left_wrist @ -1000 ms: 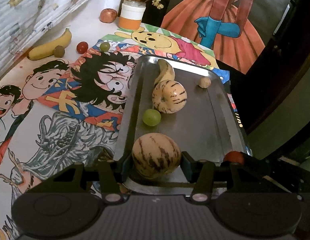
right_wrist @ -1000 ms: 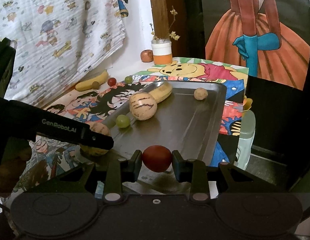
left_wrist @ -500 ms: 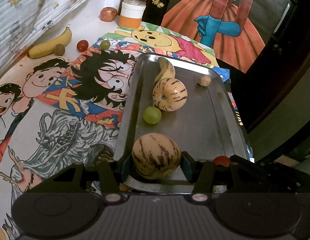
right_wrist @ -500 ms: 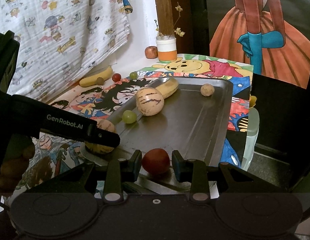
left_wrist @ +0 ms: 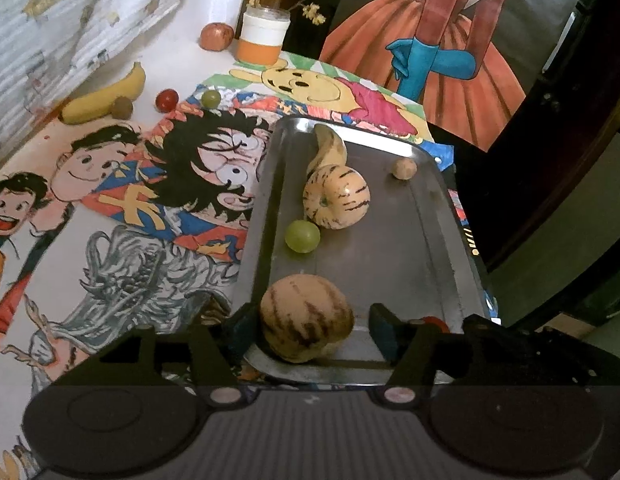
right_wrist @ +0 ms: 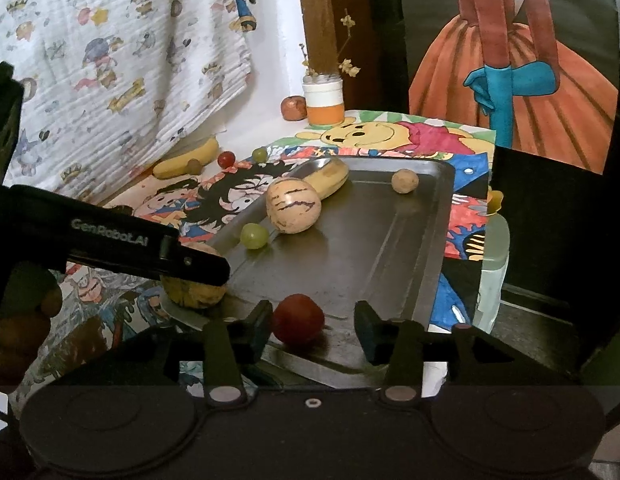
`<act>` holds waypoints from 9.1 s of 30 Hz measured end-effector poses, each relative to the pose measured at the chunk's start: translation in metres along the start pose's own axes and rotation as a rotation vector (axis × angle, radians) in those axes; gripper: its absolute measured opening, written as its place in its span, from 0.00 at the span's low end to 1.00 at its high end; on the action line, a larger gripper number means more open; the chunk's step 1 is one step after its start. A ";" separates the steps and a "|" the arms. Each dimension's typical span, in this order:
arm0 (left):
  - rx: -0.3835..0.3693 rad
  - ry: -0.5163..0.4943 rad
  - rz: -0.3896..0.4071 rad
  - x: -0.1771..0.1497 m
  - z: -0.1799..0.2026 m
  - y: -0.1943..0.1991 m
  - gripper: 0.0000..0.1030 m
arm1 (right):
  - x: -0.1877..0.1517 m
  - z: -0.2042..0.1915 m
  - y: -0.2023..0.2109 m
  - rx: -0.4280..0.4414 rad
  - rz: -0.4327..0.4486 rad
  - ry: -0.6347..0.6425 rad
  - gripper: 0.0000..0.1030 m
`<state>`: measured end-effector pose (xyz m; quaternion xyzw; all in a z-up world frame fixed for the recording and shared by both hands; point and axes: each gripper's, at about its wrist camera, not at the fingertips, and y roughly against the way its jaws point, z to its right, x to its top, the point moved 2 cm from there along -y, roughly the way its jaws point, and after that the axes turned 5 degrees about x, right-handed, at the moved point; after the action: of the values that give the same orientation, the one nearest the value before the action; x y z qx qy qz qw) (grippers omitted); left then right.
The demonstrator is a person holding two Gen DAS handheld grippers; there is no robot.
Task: Organize fruits
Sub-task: 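Open the left gripper over the tray while the right releases the tomato onto it, then withdraw both tools from the tray toward the fruits near the banana, then grasp a small brown fruit with the left gripper while the right grasps a red tomato, then carry the brown fruit with the left tool to the tray while the right carries the tomato, then open the left gripper to drop the brown fruit while the right releases the tomato on the tray, then swing the left tool toward the banana beside the cloth while the right follows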
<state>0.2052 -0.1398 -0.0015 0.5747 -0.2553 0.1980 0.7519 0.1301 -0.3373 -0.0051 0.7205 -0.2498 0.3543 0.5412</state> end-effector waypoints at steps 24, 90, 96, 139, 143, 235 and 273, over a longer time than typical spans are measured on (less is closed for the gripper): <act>0.170 0.040 0.137 -0.015 -0.063 0.071 1.00 | 0.012 -0.033 0.053 -0.148 -0.045 -0.002 0.99; 0.127 0.057 0.221 0.142 -0.170 -0.036 1.00 | 0.236 -0.074 -0.251 0.456 -0.235 1.057 0.98; 0.099 0.220 0.215 0.143 -0.180 -0.061 0.98 | 0.217 -0.074 -0.274 0.520 -0.242 1.080 0.92; 0.145 0.500 0.210 0.154 -0.196 -0.118 0.31 | 0.209 -0.079 -0.337 0.640 -0.269 0.902 0.42; 0.145 0.510 0.213 0.152 -0.197 -0.120 0.28 | 0.208 -0.079 -0.338 0.645 -0.275 0.873 0.37; -0.029 -0.117 -0.042 0.029 0.043 -0.040 0.27 | 0.013 0.035 -0.022 0.120 -0.069 0.465 0.33; 0.003 -0.128 0.156 0.023 0.020 0.050 1.00 | 0.024 0.014 0.047 0.030 0.023 0.288 0.99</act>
<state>0.1905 -0.1458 0.0552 0.5658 -0.3466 0.2194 0.7153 0.1133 -0.3638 0.0400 0.6673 -0.1723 0.4640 0.5565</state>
